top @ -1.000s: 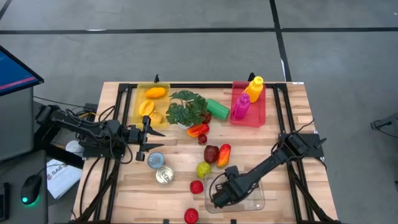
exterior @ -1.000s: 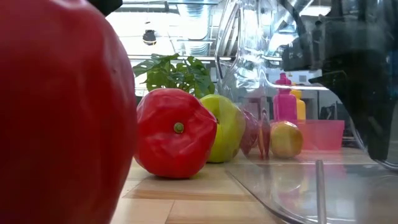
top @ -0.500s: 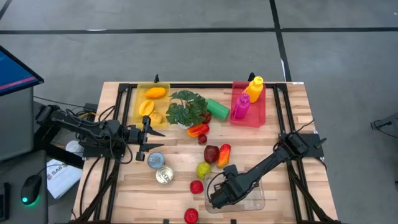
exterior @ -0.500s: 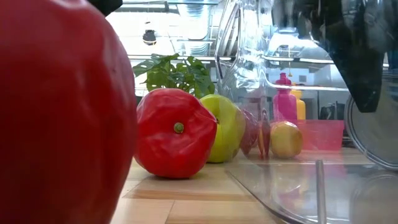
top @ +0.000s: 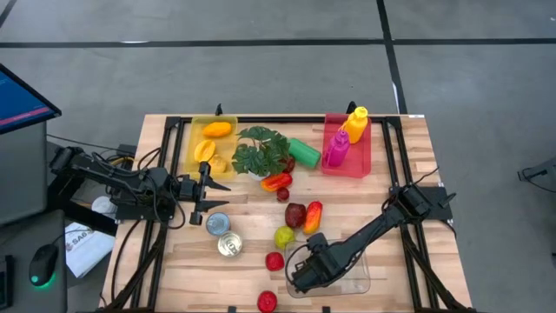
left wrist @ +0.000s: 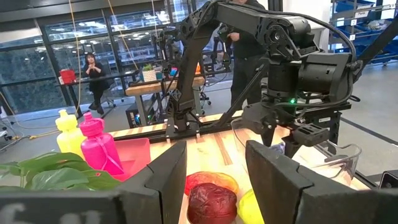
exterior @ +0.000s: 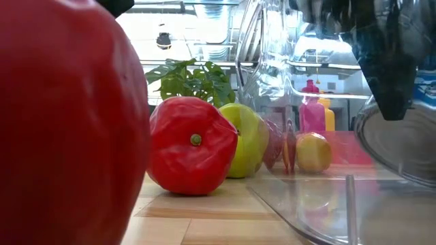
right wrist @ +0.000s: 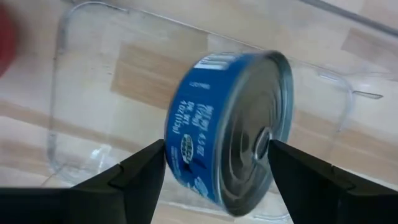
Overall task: Pick & Place Food Item
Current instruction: Put the blue tuna can into the transparent bin, then adjust the transparent bin, then put the green apple into the yellow bin
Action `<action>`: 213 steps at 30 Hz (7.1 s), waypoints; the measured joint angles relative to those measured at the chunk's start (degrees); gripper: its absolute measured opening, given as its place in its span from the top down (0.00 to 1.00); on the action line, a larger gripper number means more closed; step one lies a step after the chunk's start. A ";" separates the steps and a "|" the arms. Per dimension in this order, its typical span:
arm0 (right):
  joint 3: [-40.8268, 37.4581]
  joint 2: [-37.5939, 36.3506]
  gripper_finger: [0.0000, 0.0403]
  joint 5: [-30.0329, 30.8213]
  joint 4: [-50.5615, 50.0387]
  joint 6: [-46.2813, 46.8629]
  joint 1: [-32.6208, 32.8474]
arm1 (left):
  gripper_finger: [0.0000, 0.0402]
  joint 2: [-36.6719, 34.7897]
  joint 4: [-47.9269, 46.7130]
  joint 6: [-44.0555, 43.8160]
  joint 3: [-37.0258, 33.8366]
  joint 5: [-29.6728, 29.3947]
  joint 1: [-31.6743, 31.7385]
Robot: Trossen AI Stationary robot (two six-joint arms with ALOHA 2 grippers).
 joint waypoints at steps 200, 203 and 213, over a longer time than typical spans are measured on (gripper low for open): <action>-2.93 -1.07 1.00 9.24 20.47 -22.09 4.07 | 0.62 0.02 0.24 0.00 -0.02 0.00 0.03; -2.93 -1.07 1.00 9.03 20.03 -21.30 4.07 | 0.62 0.00 0.24 0.00 -0.02 0.00 0.04; -2.91 -6.27 1.00 11.41 15.94 -23.11 4.92 | 0.62 0.00 0.28 0.00 -0.02 -0.01 0.02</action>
